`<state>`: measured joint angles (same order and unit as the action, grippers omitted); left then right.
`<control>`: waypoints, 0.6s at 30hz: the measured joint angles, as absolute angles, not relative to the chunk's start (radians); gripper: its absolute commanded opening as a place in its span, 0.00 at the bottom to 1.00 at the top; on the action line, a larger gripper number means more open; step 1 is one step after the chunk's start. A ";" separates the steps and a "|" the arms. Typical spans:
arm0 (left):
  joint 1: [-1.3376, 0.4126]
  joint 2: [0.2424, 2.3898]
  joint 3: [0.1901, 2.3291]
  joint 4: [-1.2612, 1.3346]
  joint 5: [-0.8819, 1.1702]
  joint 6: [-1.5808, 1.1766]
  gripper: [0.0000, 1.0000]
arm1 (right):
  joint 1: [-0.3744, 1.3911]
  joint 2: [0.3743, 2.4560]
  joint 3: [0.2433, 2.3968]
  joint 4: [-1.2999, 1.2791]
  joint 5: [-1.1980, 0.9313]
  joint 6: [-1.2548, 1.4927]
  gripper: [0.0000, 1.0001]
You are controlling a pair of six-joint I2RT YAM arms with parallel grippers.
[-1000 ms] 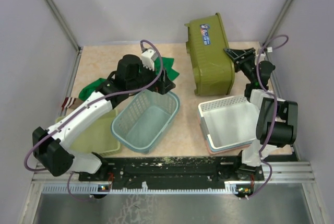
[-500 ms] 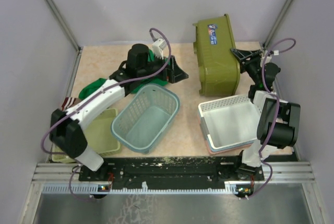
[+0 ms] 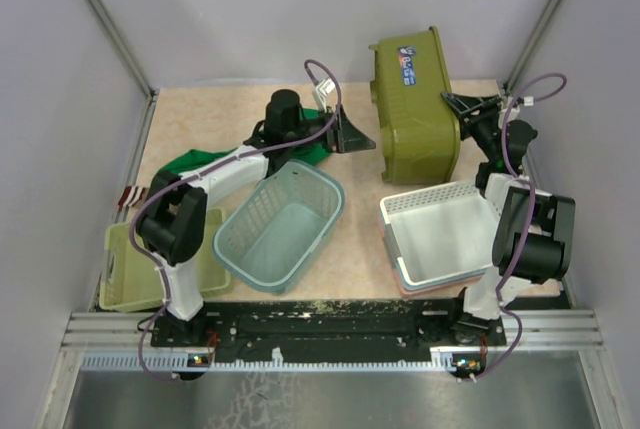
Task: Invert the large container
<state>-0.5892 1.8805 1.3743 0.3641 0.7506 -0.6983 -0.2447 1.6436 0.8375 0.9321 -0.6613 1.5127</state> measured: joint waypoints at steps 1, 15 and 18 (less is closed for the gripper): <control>-0.589 1.885 1.378 0.386 0.759 -0.709 0.91 | -0.244 1.645 0.838 0.934 -0.661 1.514 0.51; -0.613 2.024 1.443 0.519 0.777 -0.828 0.75 | -0.222 1.661 0.838 0.970 -0.647 1.549 0.51; -0.632 2.048 1.472 0.539 0.779 -0.860 0.64 | -0.217 1.666 0.838 0.981 -0.637 1.560 0.51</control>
